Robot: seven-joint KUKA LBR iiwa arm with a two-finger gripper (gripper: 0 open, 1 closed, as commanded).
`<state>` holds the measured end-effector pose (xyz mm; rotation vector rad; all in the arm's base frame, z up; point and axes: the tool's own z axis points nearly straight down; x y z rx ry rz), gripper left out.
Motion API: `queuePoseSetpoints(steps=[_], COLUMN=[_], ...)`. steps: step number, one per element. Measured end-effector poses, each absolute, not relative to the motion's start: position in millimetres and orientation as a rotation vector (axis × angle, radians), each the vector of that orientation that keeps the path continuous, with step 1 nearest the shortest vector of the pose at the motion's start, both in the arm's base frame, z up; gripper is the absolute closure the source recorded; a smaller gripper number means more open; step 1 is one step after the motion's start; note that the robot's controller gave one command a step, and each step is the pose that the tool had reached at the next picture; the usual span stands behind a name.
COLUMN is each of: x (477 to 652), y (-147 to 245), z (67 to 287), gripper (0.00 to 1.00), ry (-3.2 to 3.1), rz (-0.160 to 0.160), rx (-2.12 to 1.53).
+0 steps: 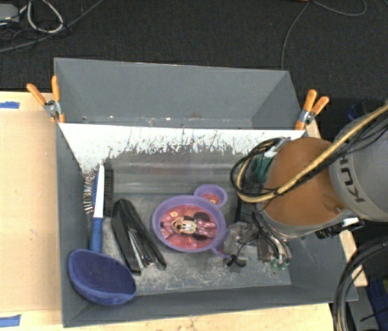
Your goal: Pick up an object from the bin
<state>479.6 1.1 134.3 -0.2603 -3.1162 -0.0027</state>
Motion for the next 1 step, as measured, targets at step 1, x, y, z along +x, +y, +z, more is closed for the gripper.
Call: queuePoseSetpoints(steps=[1], x=[479.8], y=[1.0], z=[153.3], gripper=[1.0], ry=[-3.117], rz=[-0.003], rx=[-0.26])
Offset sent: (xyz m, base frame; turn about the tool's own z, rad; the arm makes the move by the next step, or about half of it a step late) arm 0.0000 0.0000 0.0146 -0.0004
